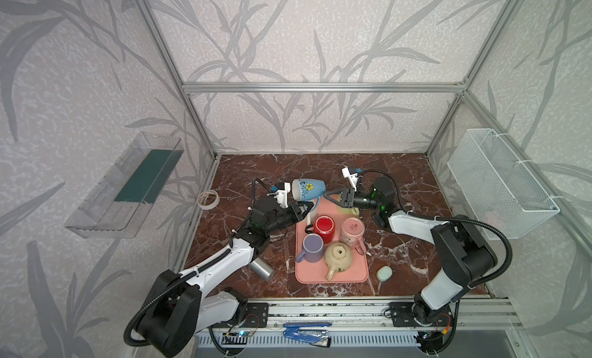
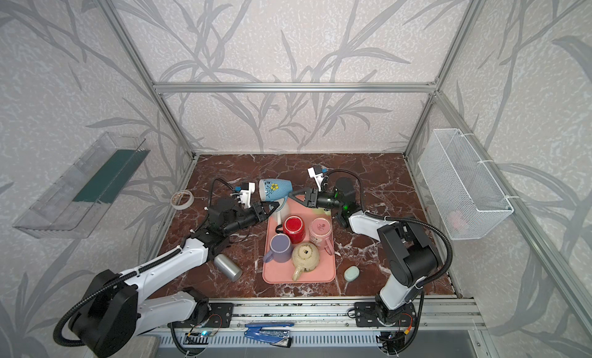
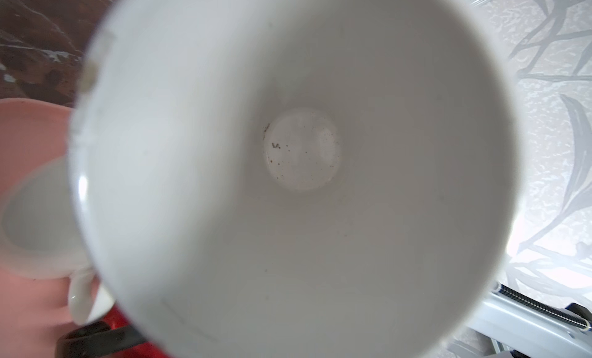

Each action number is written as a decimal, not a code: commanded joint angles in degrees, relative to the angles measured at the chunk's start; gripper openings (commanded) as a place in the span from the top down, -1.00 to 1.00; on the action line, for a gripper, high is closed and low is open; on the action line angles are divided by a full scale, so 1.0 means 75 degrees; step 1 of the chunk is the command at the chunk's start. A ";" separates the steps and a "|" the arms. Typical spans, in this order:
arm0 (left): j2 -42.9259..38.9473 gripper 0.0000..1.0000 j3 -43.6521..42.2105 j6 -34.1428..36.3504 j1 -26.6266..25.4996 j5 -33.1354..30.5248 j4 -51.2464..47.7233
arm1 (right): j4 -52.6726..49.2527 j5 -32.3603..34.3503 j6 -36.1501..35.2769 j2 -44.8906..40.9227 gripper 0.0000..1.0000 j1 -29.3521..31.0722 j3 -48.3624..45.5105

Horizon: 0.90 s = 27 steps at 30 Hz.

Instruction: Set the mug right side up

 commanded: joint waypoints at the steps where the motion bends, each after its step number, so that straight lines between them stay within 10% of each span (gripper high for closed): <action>1: -0.0406 1.00 0.0023 0.0293 0.0152 -0.0277 0.0097 | 0.0013 0.0139 -0.0345 0.0089 0.03 -0.0019 0.0026; 11: -0.0837 1.00 0.1106 0.1283 0.0727 -0.0678 -0.2775 | -0.2372 0.0814 -0.1572 -0.0316 0.01 0.0064 0.0388; 18: -0.0556 1.00 0.2506 0.2548 0.1459 -0.1181 -0.5729 | -0.6598 0.2800 -0.4148 -0.1215 -0.10 0.0580 0.1181; 27: 0.0284 1.00 0.4122 0.4163 0.1790 -0.2886 -0.8114 | -0.8843 0.4845 -0.5230 -0.1744 -0.33 0.1117 0.1705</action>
